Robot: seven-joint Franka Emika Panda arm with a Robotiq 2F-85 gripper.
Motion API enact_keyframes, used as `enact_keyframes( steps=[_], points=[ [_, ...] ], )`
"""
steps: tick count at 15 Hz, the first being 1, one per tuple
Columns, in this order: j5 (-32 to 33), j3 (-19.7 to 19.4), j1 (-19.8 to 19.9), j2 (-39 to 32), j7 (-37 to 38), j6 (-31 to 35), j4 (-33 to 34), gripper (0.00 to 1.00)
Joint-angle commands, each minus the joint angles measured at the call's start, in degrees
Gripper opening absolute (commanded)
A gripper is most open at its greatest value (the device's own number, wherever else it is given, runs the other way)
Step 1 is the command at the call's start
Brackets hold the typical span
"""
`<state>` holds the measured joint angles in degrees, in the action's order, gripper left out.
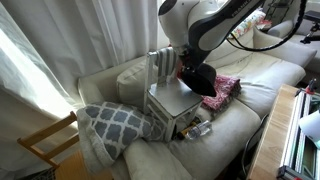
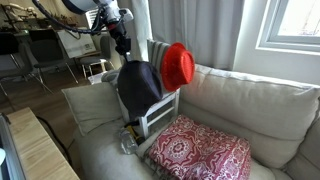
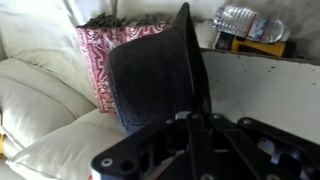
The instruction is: Put the hat on the chair
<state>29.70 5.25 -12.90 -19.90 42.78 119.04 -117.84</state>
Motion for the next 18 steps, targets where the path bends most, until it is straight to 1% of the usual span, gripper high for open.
enact_keyframes(
  steps=[1,2,4,6,12,15,18],
  points=[
    [-9.06,1.39,-0.48,-2.86,-1.63,4.23,3.31,0.01],
    [-11.67,1.84,-0.61,-3.61,-2.31,5.6,4.16,0.01],
    [-14.88,2.17,-1.19,-4.88,-3.13,9.5,5.06,0.01],
    [-15.94,1.86,-2.26,-6.58,-3.49,13.03,5.9,0.01],
    [-11.67,-1.46,-6.21,-10.89,-3.85,23.75,6.98,0.01],
    [-10.52,-3.34,-7.97,-12.34,-5.29,27.29,7.49,0.01],
    [-9.05,-5.2,-9.43,-13.36,-6.8,29.31,7.79,0.01]
  ],
)
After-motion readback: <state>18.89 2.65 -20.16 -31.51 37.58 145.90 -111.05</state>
